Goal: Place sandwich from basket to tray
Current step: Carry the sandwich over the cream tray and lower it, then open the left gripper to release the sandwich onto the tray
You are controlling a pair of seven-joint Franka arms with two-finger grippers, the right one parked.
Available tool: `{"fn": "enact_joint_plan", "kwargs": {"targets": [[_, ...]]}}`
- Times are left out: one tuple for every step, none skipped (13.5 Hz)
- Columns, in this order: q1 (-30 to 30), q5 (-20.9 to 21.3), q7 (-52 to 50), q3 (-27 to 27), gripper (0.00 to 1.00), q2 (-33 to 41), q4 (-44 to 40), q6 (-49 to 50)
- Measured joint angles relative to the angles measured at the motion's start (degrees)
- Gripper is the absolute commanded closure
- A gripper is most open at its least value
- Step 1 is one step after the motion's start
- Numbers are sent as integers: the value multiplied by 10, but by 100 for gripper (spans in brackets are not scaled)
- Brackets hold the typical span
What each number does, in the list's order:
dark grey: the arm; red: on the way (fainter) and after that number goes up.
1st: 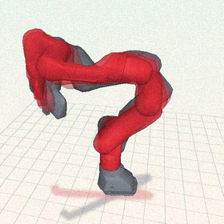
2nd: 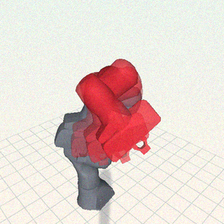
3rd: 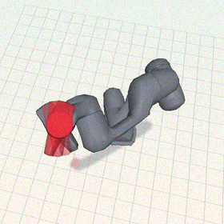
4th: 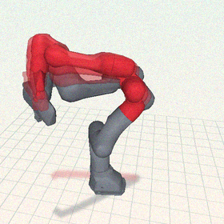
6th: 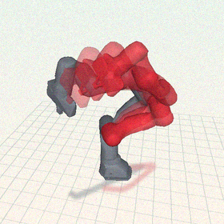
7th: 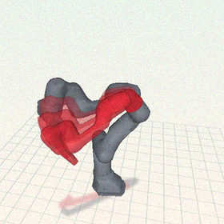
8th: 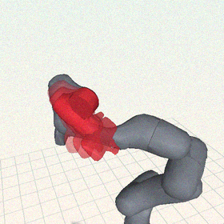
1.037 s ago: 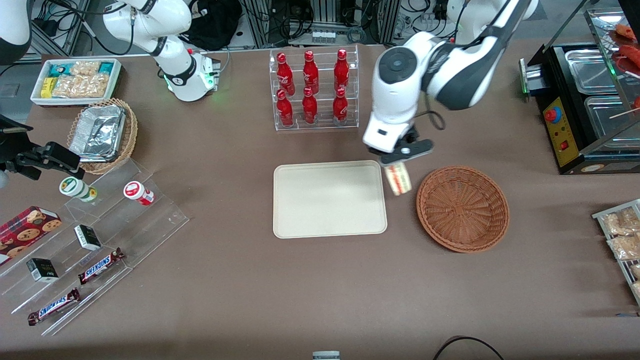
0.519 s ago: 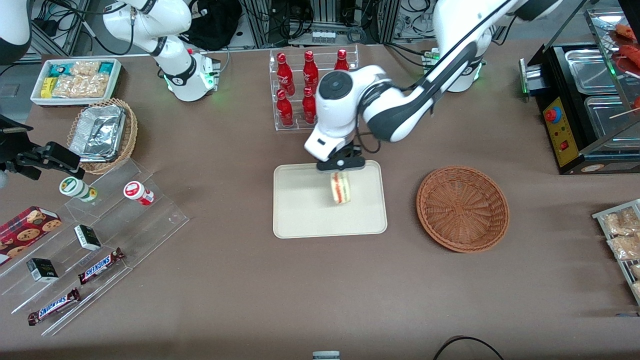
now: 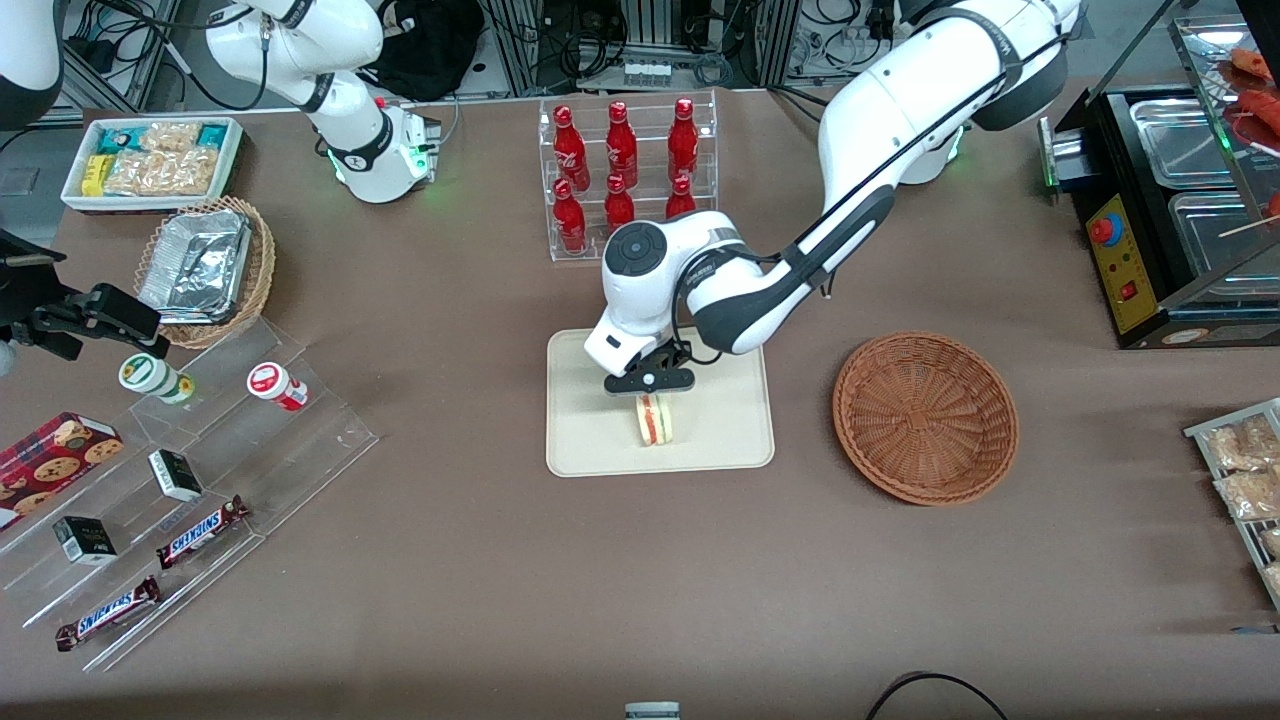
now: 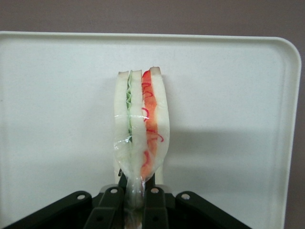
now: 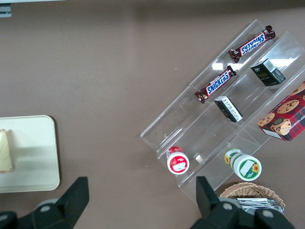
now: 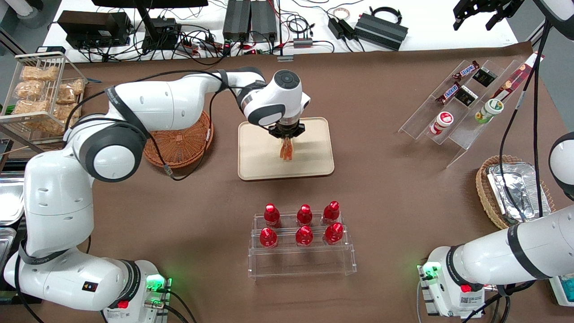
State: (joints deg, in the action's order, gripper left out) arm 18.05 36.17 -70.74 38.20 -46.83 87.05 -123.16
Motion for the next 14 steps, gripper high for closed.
{"fn": "enact_joint_plan", "kwargs": {"targets": [[10, 0, -1, -10, 40, -3, -2, -6], [15, 0, -1, -14, 20, -4, -5, -9], [17, 0, -1, -15, 0, -4, -8, -9], [17, 0, -2, -15, 0, -4, -10, -9], [17, 0, -3, -15, 0, -4, -13, -9], [16, 0, -4, -15, 0, -1, -18, -9], [15, 0, -9, -16, 0, 4, -22, -5], [14, 0, -22, -16, 0, 15, -25, 6], [12, 0, -41, -16, 0, 31, -26, 19], [10, 0, -67, -16, 0, 49, -27, 28], [10, 0, -94, -16, 0, 69, -28, 36], [7, 0, -114, -17, 0, 89, -28, 49], [-1, -1, -126, -17, 0, 109, -29, 67], [-11, -10, -132, -17, 0, 130, -29, 87]]}}
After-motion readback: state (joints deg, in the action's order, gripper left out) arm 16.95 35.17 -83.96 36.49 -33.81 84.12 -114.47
